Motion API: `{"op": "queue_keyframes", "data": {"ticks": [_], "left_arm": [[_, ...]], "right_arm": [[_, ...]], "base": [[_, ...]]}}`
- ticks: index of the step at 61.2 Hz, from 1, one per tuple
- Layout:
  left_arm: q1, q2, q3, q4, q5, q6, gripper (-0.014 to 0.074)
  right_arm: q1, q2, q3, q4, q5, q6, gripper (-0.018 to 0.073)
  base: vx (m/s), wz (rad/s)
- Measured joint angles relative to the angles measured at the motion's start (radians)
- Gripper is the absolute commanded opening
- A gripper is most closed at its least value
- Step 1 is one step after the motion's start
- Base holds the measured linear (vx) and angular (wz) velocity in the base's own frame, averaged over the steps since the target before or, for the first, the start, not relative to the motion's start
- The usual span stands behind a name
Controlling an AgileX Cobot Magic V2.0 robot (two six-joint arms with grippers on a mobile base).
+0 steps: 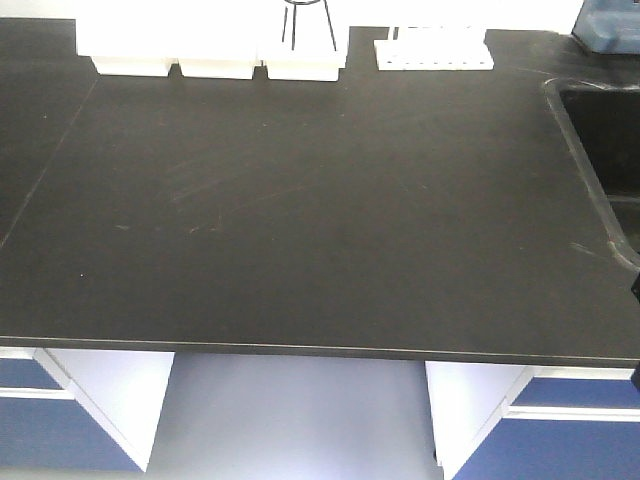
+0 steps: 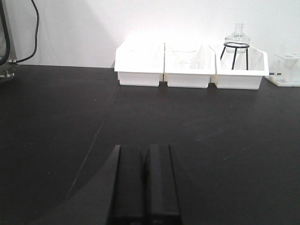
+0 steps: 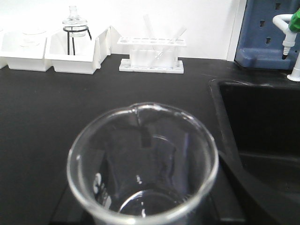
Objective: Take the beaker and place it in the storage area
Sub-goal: 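Drive the base to the other bench holding the beaker in the right gripper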
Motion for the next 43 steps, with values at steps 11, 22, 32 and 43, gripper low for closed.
{"op": "queue_keyframes", "data": {"ticks": [11,22,32,43], "left_arm": [[0.0,0.0,0.0,0.0,0.0,0.0,-0.0008],[0.0,0.0,0.0,0.0,0.0,0.0,-0.0008],[0.0,0.0,0.0,0.0,0.0,0.0,-0.0008],[0.0,0.0,0.0,0.0,0.0,0.0,-0.0008]], "right_arm": [[0.0,0.0,0.0,0.001,0.0,0.0,0.0],[0.0,0.0,0.0,0.001,0.0,-0.001,0.0],[0.0,0.0,0.0,0.002,0.0,-0.003,0.0],[0.0,0.0,0.0,0.002,0.0,-0.003,0.0]], "base": [[-0.01,0.02],[-0.08,-0.01],[-0.18,-0.15],[-0.25,-0.41]]}}
